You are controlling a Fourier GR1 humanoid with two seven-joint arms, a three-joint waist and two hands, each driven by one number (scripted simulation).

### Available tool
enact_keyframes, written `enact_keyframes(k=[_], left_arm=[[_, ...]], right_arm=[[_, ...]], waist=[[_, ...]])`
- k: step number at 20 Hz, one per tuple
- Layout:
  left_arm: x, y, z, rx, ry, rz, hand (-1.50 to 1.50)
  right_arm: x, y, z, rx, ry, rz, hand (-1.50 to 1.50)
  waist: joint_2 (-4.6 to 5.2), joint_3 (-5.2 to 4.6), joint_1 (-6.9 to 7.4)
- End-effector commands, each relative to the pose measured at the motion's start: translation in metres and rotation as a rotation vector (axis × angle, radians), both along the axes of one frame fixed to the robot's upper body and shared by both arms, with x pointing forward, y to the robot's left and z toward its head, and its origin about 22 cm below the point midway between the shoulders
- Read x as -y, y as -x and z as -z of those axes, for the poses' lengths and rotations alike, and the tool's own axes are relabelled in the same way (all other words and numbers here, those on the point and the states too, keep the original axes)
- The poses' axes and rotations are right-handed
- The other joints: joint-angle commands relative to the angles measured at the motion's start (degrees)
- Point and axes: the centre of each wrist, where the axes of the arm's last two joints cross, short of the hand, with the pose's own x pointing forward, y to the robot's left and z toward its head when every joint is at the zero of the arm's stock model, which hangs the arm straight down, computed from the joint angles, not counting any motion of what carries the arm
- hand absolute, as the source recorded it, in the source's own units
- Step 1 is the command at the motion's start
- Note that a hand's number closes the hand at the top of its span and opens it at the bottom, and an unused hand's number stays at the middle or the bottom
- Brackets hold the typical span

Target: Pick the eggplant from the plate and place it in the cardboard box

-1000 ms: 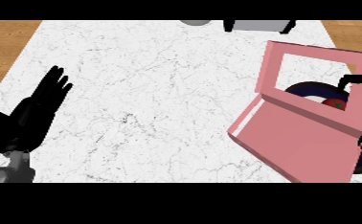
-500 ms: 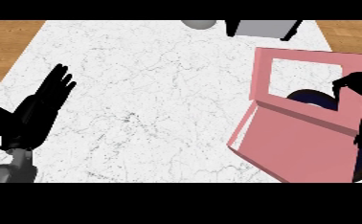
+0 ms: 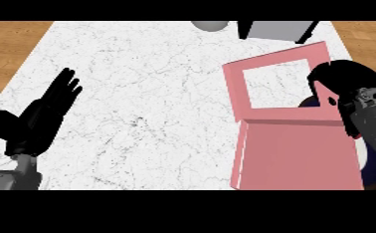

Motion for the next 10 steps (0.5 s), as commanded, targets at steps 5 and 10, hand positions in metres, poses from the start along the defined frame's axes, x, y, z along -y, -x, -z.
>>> enact_keyframes(k=[5, 10], left_arm=[[-0.003, 0.004, 0.010, -0.032, -0.006, -0.027, 0.00], [-0.010, -0.002, -0.002, -0.008, 0.009, -0.056, 0.00]], right_arm=[[-0.164, 0.027, -0.017, 0.081, -0.097, -0.257, 1.50], [-0.237, 0.057, -0.059, 0.284, -0.140, -0.197, 1.50]], waist=[[1.74, 3.22, -0.17], [1.59, 3.43, -2.09]])
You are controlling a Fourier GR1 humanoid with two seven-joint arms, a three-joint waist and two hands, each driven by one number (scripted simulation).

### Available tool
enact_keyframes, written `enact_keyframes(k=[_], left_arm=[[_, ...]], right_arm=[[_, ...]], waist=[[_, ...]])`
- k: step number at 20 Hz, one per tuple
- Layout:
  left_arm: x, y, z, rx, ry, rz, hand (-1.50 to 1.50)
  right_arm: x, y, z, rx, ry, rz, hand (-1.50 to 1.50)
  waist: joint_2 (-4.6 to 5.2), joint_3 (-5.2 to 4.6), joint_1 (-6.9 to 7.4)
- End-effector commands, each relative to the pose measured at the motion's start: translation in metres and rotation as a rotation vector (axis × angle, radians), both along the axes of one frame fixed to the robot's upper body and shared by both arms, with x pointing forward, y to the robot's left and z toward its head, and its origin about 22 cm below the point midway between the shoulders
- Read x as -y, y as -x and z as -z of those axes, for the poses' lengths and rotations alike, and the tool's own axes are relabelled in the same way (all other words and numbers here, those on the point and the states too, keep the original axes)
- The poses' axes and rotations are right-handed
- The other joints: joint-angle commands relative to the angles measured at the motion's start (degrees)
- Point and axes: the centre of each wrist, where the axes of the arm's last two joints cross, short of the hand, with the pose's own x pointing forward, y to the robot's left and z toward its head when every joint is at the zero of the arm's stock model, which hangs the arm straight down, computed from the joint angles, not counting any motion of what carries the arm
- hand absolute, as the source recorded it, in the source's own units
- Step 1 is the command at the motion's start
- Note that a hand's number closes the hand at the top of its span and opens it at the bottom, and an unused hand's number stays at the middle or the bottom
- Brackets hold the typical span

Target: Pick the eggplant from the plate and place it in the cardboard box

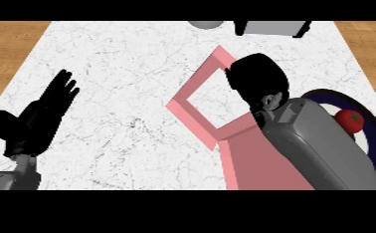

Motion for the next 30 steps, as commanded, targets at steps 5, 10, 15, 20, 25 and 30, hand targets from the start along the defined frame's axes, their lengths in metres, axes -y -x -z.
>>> enact_keyframes(k=[5, 10, 15, 20, 25, 30], left_arm=[[-0.008, 0.005, 0.002, -0.002, -0.010, -0.023, 0.00], [-0.001, 0.007, 0.004, -0.004, 0.002, -0.011, 0.00], [-0.003, 0.005, -0.006, 0.023, 0.012, -0.019, 0.00], [-0.008, 0.015, 0.010, 0.023, -0.003, -0.029, 0.00], [-0.027, 0.014, -0.007, 0.029, -0.004, -0.042, 0.00], [-0.024, 0.015, 0.004, 0.035, 0.014, -0.037, 0.00]], right_arm=[[-0.089, 0.036, -0.039, 0.191, -0.093, 0.148, 1.50], [-0.102, 0.029, -0.054, 0.248, -0.060, 0.239, 1.50], [-0.117, 0.017, -0.070, 0.293, 0.002, 0.300, 1.50], [-0.111, 0.010, -0.067, 0.262, -0.015, 0.293, 1.50], [-0.098, 0.005, -0.044, 0.248, -0.039, 0.281, 1.50], [-0.046, -0.005, -0.023, 0.221, -0.053, 0.294, 1.50]], waist=[[1.39, 1.80, -0.39], [1.88, 1.85, 0.09], [2.32, 2.00, -0.17], [2.51, 2.05, -0.86], [2.59, 2.09, -1.17], [2.64, 2.11, -1.47]])
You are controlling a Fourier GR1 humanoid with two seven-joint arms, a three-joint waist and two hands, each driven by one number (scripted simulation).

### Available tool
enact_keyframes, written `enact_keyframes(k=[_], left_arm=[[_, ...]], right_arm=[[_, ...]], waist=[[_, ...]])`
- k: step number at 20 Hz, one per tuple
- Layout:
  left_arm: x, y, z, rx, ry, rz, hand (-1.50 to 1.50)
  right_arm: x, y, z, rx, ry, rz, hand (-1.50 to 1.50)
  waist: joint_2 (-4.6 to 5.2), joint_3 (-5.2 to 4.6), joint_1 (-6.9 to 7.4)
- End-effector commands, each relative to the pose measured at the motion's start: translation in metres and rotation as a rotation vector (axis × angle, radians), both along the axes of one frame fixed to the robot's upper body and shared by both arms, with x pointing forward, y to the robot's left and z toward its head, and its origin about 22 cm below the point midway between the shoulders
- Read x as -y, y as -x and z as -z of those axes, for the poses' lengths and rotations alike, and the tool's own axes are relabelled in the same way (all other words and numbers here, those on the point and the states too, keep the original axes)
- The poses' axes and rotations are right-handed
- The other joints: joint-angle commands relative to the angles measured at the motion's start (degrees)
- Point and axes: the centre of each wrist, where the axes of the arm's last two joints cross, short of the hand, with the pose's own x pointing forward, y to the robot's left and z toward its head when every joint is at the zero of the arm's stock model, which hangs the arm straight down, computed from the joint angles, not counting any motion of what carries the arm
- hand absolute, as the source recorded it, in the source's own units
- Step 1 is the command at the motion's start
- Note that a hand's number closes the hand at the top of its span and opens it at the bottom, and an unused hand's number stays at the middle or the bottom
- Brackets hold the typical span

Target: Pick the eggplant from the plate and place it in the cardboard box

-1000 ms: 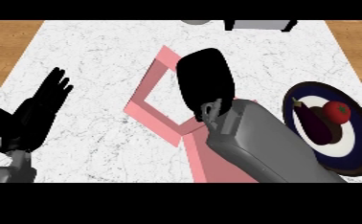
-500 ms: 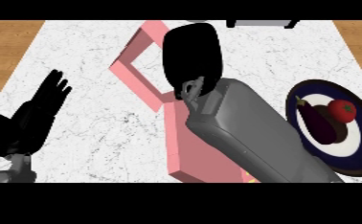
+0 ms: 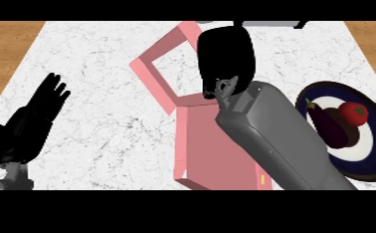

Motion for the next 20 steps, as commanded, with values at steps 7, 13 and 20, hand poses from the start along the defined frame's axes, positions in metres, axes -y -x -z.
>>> enact_keyframes(k=[7, 13, 20], left_arm=[[-0.002, -0.005, -0.012, 0.007, -0.011, -0.026, 0.00], [0.006, 0.014, -0.018, -0.005, -0.001, -0.002, 0.00], [0.000, -0.004, 0.006, -0.018, 0.009, -0.013, 0.00]], right_arm=[[0.058, -0.017, 0.077, -0.236, -0.019, 0.203, 1.50], [0.090, -0.001, 0.096, -0.307, -0.065, 0.241, -1.50], [0.080, 0.014, 0.059, -0.017, -0.432, 0.224, -1.50]], waist=[[0.42, 0.05, -0.37], [0.17, 0.07, 0.04], [0.49, 0.02, -0.57]])
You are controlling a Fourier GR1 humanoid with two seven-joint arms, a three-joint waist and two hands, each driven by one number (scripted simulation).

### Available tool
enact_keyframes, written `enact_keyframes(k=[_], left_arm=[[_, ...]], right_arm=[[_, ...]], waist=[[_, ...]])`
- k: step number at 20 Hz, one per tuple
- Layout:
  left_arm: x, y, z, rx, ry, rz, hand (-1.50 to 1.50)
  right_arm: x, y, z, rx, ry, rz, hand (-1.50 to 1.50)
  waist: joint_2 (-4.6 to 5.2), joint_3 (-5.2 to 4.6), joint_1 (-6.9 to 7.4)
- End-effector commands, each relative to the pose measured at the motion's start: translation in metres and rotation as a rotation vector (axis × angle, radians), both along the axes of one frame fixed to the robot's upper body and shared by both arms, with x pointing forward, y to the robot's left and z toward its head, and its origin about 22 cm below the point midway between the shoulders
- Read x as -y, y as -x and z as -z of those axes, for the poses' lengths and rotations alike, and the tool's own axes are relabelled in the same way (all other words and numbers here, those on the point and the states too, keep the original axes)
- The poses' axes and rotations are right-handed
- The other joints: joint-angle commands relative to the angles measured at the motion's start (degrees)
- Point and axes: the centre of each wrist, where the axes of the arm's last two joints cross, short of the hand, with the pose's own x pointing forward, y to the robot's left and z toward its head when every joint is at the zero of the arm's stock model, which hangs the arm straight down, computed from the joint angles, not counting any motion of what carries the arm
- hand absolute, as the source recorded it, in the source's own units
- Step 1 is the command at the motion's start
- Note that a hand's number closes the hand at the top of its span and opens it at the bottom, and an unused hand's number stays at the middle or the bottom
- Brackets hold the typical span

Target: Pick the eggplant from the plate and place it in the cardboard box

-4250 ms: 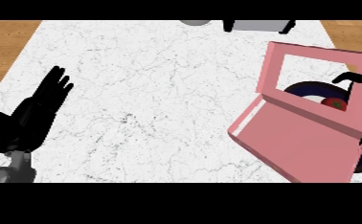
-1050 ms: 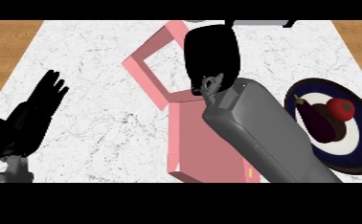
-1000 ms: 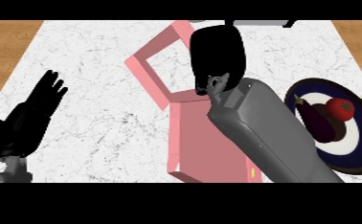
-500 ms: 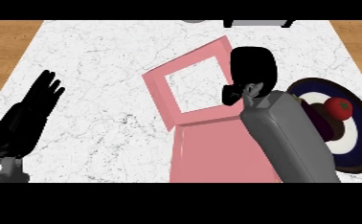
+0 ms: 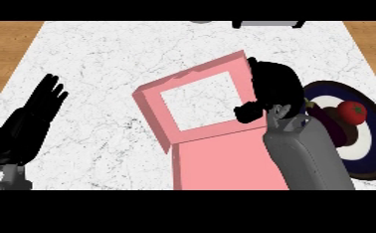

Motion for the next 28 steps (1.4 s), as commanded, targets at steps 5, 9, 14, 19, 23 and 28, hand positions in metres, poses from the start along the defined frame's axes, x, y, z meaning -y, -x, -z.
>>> enact_keyframes(k=[5, 9, 14, 19, 23, 28], left_arm=[[-0.004, 0.012, 0.002, 0.000, -0.001, 0.003, 0.00], [-0.012, -0.007, -0.001, 0.000, 0.002, 0.009, 0.00], [-0.003, 0.006, -0.008, -0.012, 0.004, 0.007, 0.00], [0.003, -0.002, 0.005, -0.010, 0.010, 0.008, 0.00], [0.003, 0.003, 0.004, -0.002, 0.014, 0.005, 0.00], [0.010, -0.003, -0.001, 0.003, -0.001, 0.016, 0.00]], right_arm=[[0.029, 0.010, -0.021, 0.306, -0.329, 0.208, -1.50], [0.055, 0.008, -0.048, 0.357, -0.422, 0.238, -1.50], [0.077, 0.030, -0.081, 0.373, -0.462, 0.295, -1.50], [0.134, 0.035, -0.124, 0.350, -0.469, 0.252, -1.50], [0.148, 0.036, -0.135, 0.369, -0.495, 0.241, -1.50], [0.152, 0.057, -0.126, 0.346, -0.455, 0.226, -1.50]], waist=[[0.21, 0.12, 0.54], [0.41, 0.06, 0.06], [0.24, 0.06, 0.22], [0.24, 0.03, -0.21], [0.28, 0.03, 0.29], [0.26, 0.03, 0.09]])
